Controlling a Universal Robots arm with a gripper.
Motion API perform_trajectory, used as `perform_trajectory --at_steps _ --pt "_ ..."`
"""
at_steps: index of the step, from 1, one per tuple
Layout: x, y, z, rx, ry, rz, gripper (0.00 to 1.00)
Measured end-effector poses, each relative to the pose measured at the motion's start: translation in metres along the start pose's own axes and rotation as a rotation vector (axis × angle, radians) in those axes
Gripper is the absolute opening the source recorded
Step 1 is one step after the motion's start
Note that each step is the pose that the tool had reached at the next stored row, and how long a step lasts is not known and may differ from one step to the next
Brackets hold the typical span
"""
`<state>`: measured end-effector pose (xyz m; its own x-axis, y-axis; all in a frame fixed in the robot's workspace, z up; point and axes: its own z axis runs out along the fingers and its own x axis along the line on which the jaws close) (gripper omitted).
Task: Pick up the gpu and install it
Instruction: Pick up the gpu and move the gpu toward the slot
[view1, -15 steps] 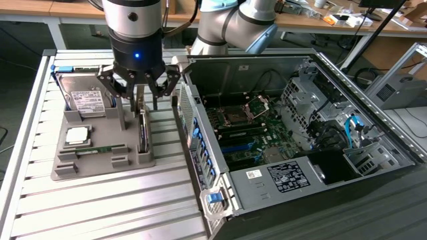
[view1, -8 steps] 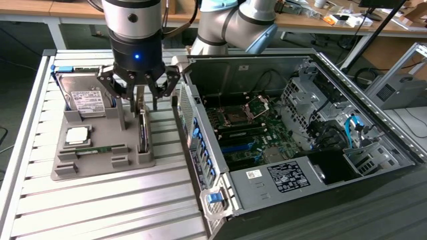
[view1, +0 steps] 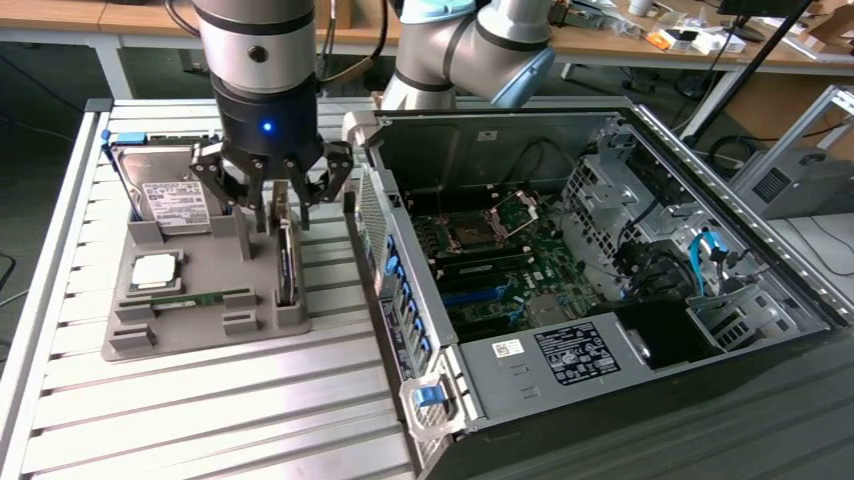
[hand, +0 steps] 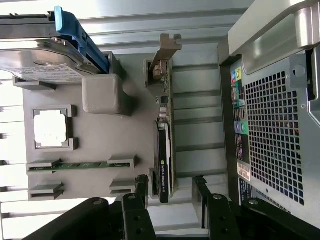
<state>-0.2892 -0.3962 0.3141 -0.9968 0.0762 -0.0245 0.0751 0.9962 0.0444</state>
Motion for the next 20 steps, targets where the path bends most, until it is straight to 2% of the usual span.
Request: perform_trajectory --at_steps 4,20 --pt "0.0001 -0.0002 0.0042 0.0000 0.0001 0.000 0.48" --pt "0.0002 -0.0004 0.0093 0.0000 0.0000 0.000 0.48"
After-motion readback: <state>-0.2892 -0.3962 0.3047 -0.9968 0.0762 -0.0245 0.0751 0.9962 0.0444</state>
